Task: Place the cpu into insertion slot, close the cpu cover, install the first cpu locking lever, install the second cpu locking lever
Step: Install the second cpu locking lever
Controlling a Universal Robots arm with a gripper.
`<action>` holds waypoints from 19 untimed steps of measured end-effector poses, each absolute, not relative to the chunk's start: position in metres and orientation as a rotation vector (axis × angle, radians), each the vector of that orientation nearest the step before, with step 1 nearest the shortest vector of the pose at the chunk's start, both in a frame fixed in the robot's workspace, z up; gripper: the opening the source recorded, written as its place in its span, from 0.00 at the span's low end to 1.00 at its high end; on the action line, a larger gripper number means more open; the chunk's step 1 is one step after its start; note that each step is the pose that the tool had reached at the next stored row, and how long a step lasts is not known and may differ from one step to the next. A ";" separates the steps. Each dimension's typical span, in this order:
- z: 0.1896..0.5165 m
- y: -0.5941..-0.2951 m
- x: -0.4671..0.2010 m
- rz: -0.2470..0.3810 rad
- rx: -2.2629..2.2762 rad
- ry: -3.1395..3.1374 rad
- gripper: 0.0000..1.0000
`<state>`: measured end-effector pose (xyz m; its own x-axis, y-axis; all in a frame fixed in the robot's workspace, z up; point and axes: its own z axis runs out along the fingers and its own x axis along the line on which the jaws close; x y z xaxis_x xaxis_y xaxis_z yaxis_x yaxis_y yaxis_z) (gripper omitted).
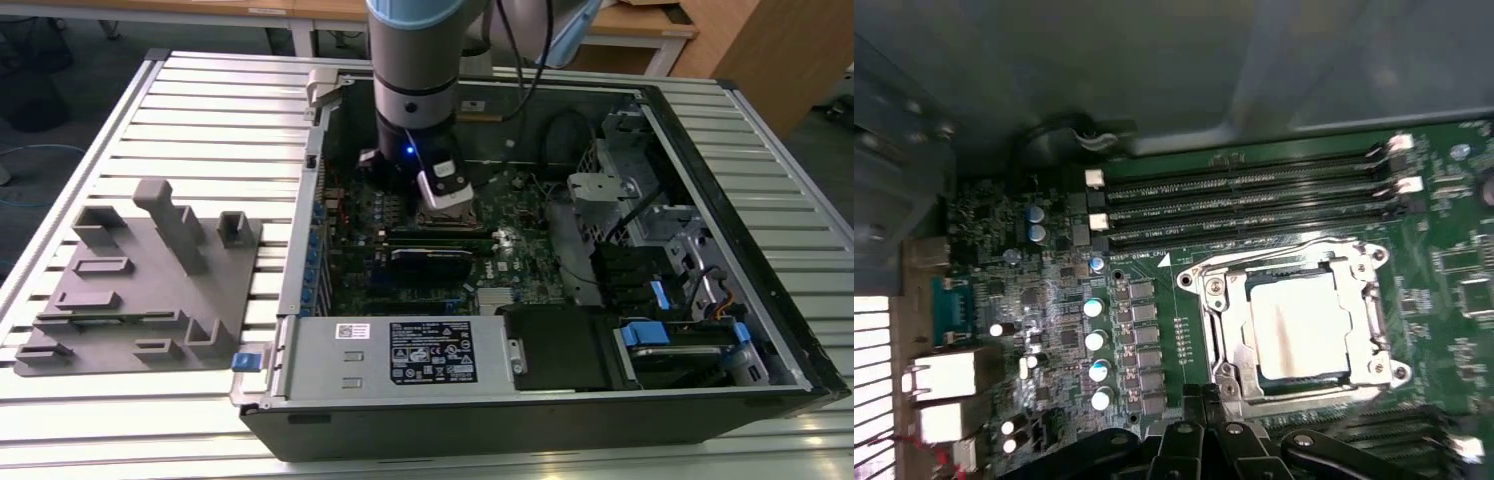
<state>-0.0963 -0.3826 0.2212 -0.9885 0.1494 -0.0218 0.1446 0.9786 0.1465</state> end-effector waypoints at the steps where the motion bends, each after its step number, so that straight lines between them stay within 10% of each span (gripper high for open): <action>1: 0.225 -0.383 -0.096 0.225 0.230 3.092 0.10; 19: 0.254 -0.383 -0.077 0.224 0.242 3.091 0.10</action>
<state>-0.0767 -0.3826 0.2539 -0.9874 0.1569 -0.0220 0.1521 0.9776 0.1457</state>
